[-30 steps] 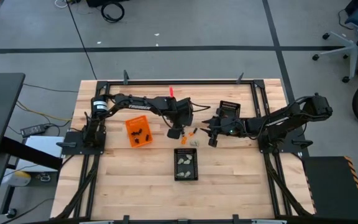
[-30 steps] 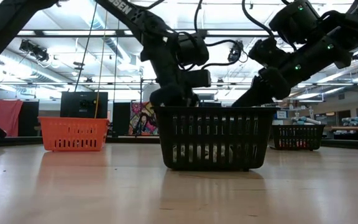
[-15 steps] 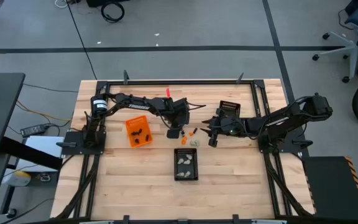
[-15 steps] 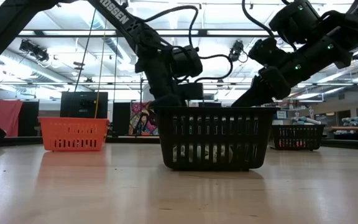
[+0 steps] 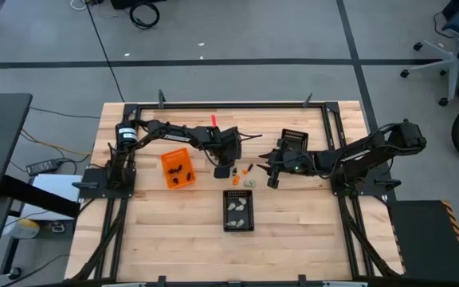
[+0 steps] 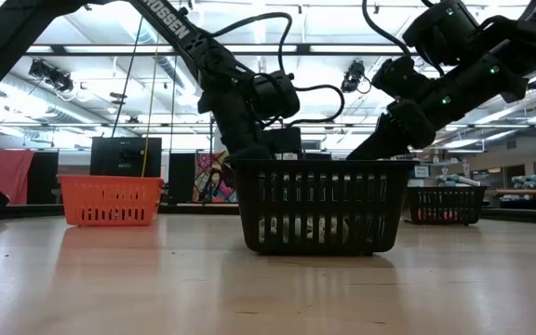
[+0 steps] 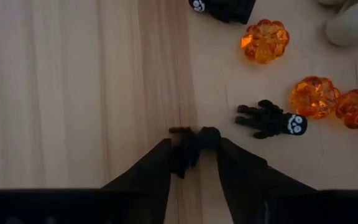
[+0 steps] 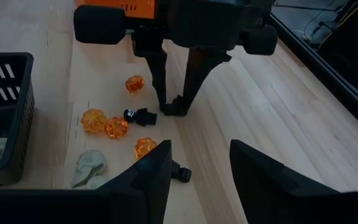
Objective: Sort Halloween decoration
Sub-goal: Put the black skeleton toy into the orange bin
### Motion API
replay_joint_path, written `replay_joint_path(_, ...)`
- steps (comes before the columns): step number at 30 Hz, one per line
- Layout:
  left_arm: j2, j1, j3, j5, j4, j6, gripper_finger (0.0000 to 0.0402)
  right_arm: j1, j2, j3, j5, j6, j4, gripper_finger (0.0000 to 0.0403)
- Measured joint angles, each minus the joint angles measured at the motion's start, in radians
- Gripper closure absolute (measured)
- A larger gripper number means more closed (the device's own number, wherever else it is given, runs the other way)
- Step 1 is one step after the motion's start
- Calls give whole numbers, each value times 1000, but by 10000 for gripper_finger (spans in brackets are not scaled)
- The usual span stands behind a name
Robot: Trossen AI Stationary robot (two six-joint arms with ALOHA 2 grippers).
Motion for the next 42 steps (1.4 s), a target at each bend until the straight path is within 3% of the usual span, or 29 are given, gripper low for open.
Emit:
replay_joint_path(11, 0, -5, -1, -4, -2, -36, 342, 0, 0, 0, 0, -3, -1, 236)
replay_joint_path(23, -72, -25, -6, 3, -79, -26, 384, 0, 0, 1, 0, -3, -1, 236)
replay_joint_path(32, -246, -65, -4, 1, -307, -78, 386, 0, 0, 1, 2, 0, 0, 236)
replay_joint_path(42, -376, -70, -3, -14, -709, -307, 378, 0, 0, 1, 3, 5, 8, 236)
